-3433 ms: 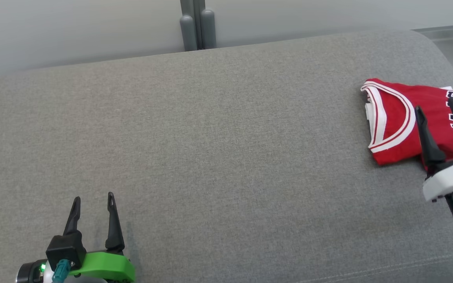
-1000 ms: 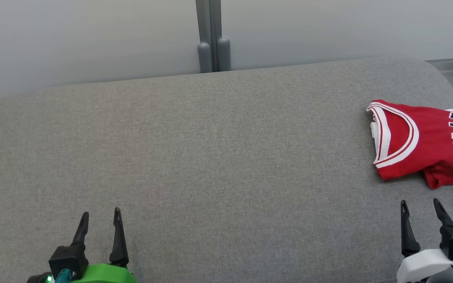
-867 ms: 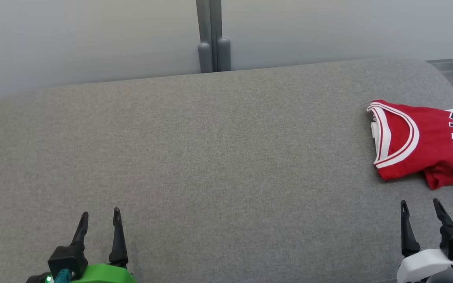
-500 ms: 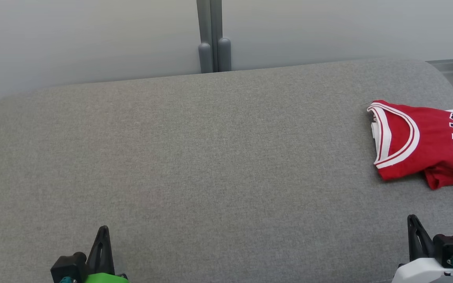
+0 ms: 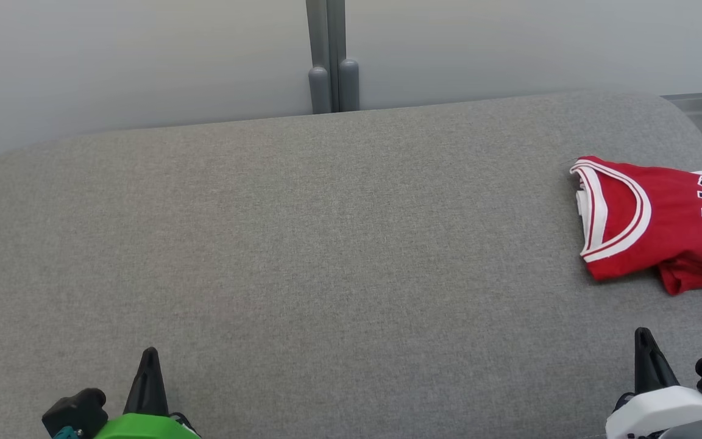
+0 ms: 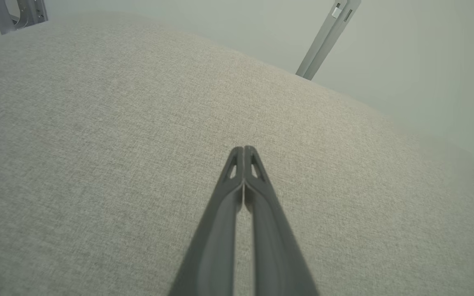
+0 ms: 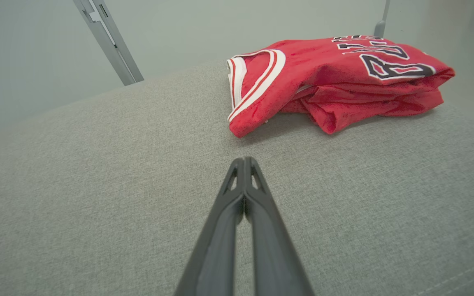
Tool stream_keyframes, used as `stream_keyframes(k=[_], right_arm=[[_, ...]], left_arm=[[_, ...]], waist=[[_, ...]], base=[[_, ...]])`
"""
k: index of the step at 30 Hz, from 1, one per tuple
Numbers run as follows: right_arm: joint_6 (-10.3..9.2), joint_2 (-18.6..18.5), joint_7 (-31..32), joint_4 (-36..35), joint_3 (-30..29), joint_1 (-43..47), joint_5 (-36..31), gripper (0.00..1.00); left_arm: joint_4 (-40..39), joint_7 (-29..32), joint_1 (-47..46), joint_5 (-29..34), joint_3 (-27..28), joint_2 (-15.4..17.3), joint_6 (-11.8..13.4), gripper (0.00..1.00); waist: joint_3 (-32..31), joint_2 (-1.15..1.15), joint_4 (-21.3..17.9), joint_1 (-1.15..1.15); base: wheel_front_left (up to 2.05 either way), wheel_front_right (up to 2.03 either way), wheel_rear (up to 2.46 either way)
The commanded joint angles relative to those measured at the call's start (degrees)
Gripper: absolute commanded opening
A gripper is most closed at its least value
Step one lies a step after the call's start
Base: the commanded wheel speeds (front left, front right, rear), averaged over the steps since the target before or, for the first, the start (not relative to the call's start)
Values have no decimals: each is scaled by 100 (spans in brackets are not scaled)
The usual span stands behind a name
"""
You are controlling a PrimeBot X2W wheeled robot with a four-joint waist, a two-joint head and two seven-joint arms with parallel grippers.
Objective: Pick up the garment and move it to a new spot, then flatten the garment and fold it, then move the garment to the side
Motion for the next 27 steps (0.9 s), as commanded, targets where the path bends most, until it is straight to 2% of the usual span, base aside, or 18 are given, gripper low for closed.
stream_keyframes(k=[1,27], right_arm=[[-2,-67,51,-117,27,-159,306,0],[-4,-105,627,-224,227,-382,2963,0]], left_arm=[[-115,52,-171,-247,47,20,-47,0],[-252,586,-404,-2450,207,36,-238,0]], waist=[[-1,0,1,0],[-12,0,28,0]], base=[[0,0,0],[0,0,0]])
